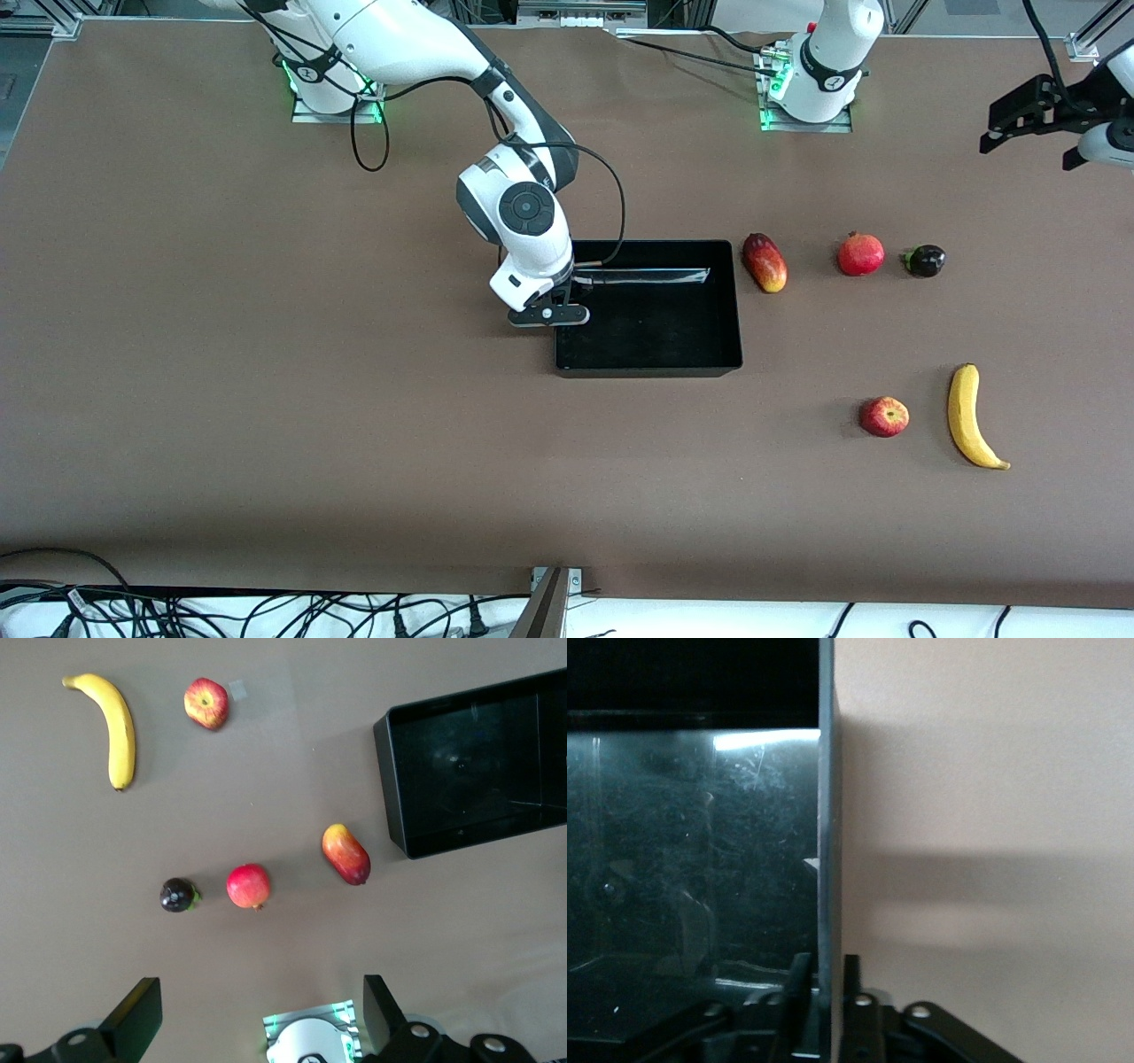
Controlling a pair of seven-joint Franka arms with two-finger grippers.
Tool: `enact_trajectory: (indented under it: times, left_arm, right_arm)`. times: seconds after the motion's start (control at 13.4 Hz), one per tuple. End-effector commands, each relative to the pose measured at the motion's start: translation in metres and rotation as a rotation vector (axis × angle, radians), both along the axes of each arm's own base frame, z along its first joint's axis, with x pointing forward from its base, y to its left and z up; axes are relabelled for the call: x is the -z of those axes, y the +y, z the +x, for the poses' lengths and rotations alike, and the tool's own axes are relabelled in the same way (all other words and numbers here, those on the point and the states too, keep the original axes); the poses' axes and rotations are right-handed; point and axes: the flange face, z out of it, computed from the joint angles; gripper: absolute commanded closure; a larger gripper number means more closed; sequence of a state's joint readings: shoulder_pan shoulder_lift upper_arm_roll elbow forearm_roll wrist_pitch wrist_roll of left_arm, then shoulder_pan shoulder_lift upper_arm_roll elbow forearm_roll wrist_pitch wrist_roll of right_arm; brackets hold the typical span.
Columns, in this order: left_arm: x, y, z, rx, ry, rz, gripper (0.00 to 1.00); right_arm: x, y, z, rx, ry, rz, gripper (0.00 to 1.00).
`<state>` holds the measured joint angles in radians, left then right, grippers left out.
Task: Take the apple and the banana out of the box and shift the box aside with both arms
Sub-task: 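Drag the black box across the table with the right gripper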
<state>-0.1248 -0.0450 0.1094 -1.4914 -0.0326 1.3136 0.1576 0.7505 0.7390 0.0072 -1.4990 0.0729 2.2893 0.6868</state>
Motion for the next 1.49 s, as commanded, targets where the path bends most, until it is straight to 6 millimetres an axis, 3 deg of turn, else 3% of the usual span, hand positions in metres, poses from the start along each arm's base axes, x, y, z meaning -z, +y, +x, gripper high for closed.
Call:
enact_trajectory:
  times: [0.0,0.07,0.22,0.37,0.52,0.67,0.82,0.97,1.12,1.19,1.42]
  left_arm:
    - [-0.003,-0.005,-0.009,-0.023,0.007,0.002,0.0]
    - [-0.003,-0.003,-0.009,-0.047,0.006,0.003,0.0]
    - [-0.003,-0.005,-0.009,-0.13,0.008,0.03,0.0]
    - [-0.005,-0.006,-0.009,-0.155,0.001,0.048,0.0]
    - [-0.03,0.001,-0.011,-0.158,-0.045,0.041,0.0]
    - [-0.038,0.006,-0.012,-0.157,-0.059,0.037,0.0]
    - [-0.034,-0.007,-0.01,-0.139,-0.05,0.039,0.0]
    - [-0.031,-0.008,-0.01,-0.131,-0.041,0.038,0.0]
    - [-0.024,-0.011,-0.006,-0.125,-0.034,0.045,0.0]
    - [-0.022,-0.01,-0.004,-0.123,-0.031,0.046,0.0]
    - [-0.019,0.003,-0.002,-0.139,-0.029,0.074,0.0]
  right_arm:
    - [-0.012,-0.006,0.014,0.002,-0.016,0.008,1.0]
    - [-0.014,-0.016,0.022,0.008,-0.013,0.011,1.0]
    - [-0.044,-0.052,0.048,-0.007,-0.013,0.013,1.0]
    - [-0.081,-0.111,0.076,-0.079,0.024,-0.006,1.0]
    - [-0.103,-0.19,0.096,-0.144,0.052,-0.009,1.0]
    - [-0.114,-0.277,0.1,-0.191,0.07,-0.011,1.0]
    - [-0.112,-0.355,0.094,-0.218,0.084,-0.025,1.0]
    - [-0.095,-0.432,0.083,-0.204,0.096,-0.05,1.0]
    - [-0.069,-0.487,0.065,-0.154,0.088,-0.07,1.0]
    - [-0.063,-0.507,0.06,-0.159,0.086,-0.078,1.0]
    - [-0.044,-0.542,0.049,-0.107,0.121,-0.085,1.0]
